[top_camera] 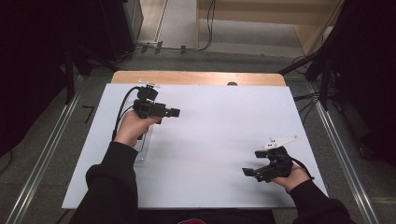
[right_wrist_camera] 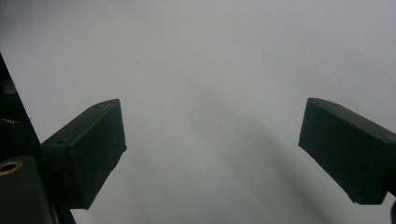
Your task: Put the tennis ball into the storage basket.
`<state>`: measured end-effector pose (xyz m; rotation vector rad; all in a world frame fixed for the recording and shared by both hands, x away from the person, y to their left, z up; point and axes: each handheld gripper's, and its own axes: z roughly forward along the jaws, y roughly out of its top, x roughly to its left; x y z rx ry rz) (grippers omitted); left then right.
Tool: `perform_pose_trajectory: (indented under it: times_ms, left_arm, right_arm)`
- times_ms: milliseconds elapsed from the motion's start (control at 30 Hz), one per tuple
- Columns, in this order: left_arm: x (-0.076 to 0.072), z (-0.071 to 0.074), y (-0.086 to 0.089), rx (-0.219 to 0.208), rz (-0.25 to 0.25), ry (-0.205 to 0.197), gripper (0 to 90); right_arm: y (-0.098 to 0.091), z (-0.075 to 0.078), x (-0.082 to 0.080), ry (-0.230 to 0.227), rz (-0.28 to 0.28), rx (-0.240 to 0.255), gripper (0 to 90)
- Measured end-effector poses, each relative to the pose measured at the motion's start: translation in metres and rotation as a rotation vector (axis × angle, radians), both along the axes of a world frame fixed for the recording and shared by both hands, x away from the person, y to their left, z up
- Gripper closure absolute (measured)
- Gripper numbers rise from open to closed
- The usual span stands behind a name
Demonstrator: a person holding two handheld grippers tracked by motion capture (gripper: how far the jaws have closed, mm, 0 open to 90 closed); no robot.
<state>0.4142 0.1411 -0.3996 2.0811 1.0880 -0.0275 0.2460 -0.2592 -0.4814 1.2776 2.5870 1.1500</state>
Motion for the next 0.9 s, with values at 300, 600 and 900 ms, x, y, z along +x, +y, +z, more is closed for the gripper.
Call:
perform_pose_trajectory:
  times_ms: [300, 600, 900]
  left_arm:
    - [-0.013, 0.003, -0.004, 0.010, -0.023, -0.021, 21.9]
    - [-0.024, 0.001, -0.003, -0.007, -0.044, -0.047, 21.9]
    - [-0.036, -0.003, -0.001, -0.001, -0.061, -0.051, 21.9]
  right_arm:
    - [-0.001, 0.000, 0.000, 0.000, -0.004, 0.001, 5.5]
    - [-0.001, 0.000, 0.000, -0.001, -0.005, 0.001, 5.5]
    - [-0.001, 0.000, 0.000, 0.000, -0.005, 0.001, 5.5]
